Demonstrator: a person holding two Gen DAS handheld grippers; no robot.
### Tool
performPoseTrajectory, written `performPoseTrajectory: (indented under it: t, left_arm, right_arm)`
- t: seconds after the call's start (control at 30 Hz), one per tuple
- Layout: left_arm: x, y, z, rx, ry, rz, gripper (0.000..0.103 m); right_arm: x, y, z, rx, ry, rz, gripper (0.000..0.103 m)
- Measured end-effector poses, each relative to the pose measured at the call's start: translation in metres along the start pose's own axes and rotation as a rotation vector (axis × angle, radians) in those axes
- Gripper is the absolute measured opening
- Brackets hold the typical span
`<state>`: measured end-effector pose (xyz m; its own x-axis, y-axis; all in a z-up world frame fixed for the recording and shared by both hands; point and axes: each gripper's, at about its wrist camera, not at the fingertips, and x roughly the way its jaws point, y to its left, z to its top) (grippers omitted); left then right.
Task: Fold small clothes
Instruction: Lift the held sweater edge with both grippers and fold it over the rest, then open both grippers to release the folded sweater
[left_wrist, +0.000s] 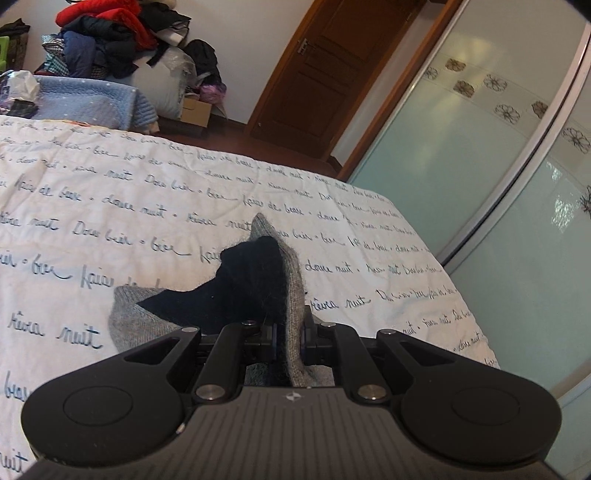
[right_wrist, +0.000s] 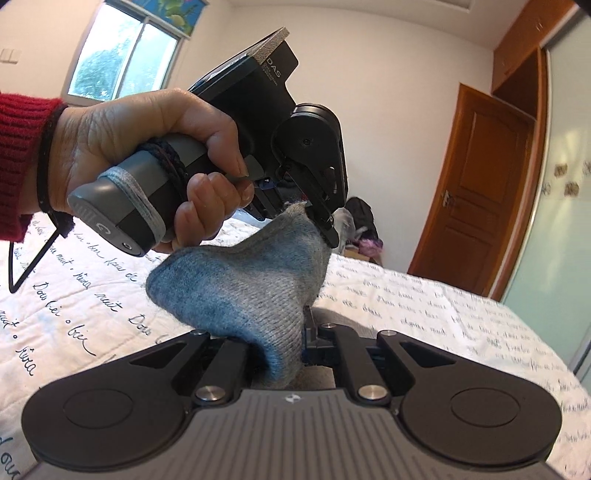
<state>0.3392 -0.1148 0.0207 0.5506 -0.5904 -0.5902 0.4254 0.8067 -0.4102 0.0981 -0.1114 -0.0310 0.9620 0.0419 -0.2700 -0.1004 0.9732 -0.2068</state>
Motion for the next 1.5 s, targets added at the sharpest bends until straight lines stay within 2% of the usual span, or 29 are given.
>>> performPoseTrajectory:
  t: [0.53, 0.73, 1.17, 1.3, 1.43, 1.5]
  left_arm:
    - [0.059, -0.043, -0.031, 0.085, 0.107, 0.004, 0.01]
    - [0.079, -0.046, -0.041, 0.072, 0.15, 0.019, 0.01]
    - [0.089, -0.052, -0.043, 0.007, 0.162, -0.042, 0.026]
    - [0.081, -0.053, -0.039, 0.0, 0.14, -0.061, 0.029]
    - [0.067, -0.05, -0.033, 0.002, 0.108, -0.061, 0.035]
    - [0.057, -0.046, -0.033, -0.002, 0.092, -0.058, 0.039]
  right_arm:
    - [0.002, -0.047, -0.029, 0.236, 0.101, 0.031, 0.007]
    - [0.012, -0.062, -0.039, 0.361, 0.166, 0.094, 0.007]
    - [0.013, -0.082, -0.057, 0.482, 0.242, 0.115, 0.01]
    - [0.015, -0.091, -0.065, 0.559, 0.267, 0.139, 0.016]
    - [0.012, -0.099, -0.069, 0.585, 0.274, 0.114, 0.035]
    - [0.011, -0.102, -0.07, 0.588, 0.273, 0.105, 0.035]
